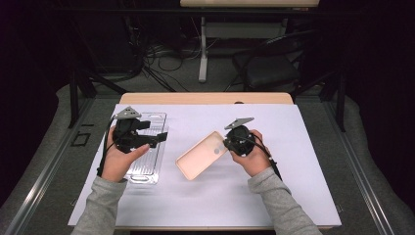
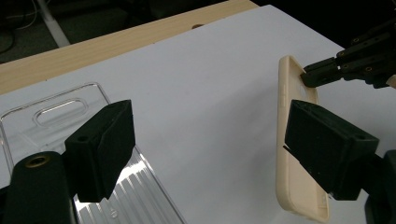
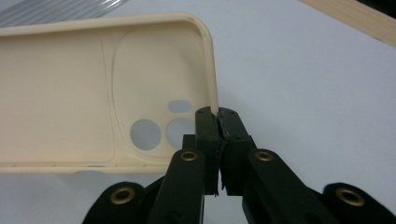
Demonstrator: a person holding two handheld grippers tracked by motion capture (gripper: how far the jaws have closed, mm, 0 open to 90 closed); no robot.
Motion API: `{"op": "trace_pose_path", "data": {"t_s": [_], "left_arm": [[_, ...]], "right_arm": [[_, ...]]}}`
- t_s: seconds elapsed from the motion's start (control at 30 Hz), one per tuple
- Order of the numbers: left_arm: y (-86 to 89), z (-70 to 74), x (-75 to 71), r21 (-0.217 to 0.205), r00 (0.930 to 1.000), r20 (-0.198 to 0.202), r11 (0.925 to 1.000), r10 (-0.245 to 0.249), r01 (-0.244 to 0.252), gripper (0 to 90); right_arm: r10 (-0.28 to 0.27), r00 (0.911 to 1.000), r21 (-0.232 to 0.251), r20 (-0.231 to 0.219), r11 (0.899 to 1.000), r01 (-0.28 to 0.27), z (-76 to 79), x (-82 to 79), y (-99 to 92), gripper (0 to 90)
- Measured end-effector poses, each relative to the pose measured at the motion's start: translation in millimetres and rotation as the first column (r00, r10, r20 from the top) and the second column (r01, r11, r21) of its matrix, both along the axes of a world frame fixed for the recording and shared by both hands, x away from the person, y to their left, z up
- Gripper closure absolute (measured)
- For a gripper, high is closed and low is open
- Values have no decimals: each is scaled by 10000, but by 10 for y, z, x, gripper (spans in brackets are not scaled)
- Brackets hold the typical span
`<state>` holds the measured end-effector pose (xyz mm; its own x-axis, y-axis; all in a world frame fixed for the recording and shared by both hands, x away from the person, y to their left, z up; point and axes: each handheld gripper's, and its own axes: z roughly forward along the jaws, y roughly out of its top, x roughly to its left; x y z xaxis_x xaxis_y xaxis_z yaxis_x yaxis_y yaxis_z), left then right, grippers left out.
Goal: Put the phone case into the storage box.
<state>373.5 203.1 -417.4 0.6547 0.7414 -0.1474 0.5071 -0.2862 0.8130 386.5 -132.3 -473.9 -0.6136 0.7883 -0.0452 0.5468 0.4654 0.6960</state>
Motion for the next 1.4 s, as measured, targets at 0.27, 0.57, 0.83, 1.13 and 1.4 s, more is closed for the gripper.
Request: {"op": "trace_pose_path", "data": {"t_s": [0.27,0.57,0.83,1.13,1.4], "left_arm": [[-71,0,-23,10,9995,54,9995,-302,302,160],[-139,-12,-39,-80,9988,-16,9988,-483,483,160],[-156,-21,-48,-369,9979,29,9973,-640,640,178],[-184,-56,-47,-552,9968,-298,9958,-744,727,250],[-245,-90,-46,-582,9904,-656,9913,-1217,1179,343]], "right_arm": [[-42,9989,12,471,10000,41,2,-55,-8,880],[183,9877,-167,1554,9997,-159,24,-152,44,881],[326,9731,-403,2280,9989,-241,38,-231,80,880],[563,9611,-497,2703,9978,-445,71,-312,119,881],[677,9460,-761,3170,9960,-458,91,-381,148,881]]}}
